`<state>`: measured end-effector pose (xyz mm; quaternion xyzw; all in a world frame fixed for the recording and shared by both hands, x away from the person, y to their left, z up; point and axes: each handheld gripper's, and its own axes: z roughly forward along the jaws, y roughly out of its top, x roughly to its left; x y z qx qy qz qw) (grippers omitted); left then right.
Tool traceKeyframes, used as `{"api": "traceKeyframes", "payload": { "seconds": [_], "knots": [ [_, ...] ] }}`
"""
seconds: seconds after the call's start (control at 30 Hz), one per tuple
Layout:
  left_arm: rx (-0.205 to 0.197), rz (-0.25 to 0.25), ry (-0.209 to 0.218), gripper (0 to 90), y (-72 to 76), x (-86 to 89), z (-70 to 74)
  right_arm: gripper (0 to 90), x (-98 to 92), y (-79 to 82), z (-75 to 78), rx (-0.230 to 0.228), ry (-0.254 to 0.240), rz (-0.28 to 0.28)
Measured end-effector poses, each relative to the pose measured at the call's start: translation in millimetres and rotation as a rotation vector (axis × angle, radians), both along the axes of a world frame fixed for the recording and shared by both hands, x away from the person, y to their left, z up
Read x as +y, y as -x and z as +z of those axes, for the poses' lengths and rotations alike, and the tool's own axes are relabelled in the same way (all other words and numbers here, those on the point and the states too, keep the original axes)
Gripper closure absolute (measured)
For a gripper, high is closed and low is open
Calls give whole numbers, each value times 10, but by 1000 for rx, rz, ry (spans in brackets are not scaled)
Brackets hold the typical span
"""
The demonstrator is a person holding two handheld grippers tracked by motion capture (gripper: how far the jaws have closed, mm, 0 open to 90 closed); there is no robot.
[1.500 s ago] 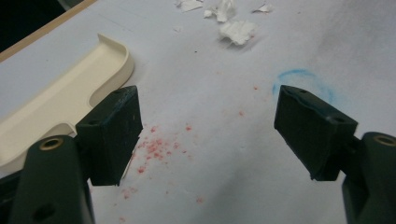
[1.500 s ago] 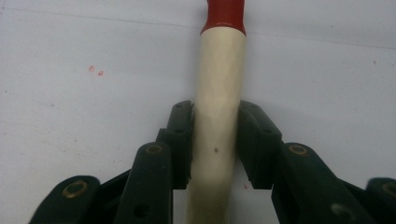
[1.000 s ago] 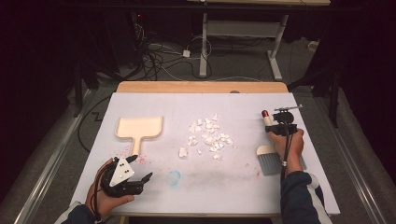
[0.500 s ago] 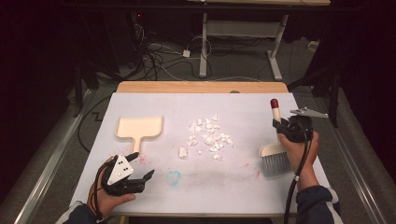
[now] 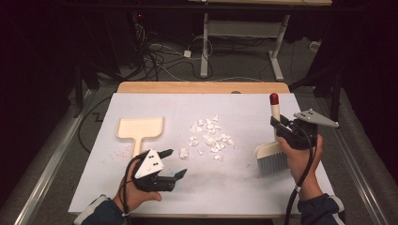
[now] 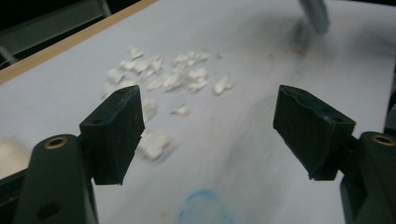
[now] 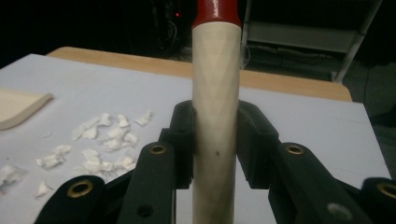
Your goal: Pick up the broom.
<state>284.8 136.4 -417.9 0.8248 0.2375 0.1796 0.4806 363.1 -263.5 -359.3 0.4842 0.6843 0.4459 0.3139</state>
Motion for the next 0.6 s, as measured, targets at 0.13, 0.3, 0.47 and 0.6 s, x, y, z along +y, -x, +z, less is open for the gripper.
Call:
{"api": "traceKeyframes", "payload": {
  "seconds": [0.13, 0.3, 0.47, 0.6],
  "knots": [
    [-16, -60, 4, 239, -19, -327, 48, 703, 167, 114, 32, -61, -3, 8],
    [-10, -115, 38, 250, -71, -696, 117, 703, 404, 244, 50, -93, -2, 52],
    [10, -157, 86, 287, -120, -997, 130, 703, 557, 358, 66, -129, -1, 90],
    [28, -170, 113, 310, -141, -1129, 129, 703, 661, 473, 84, -176, -5, 114]
  ]
}}
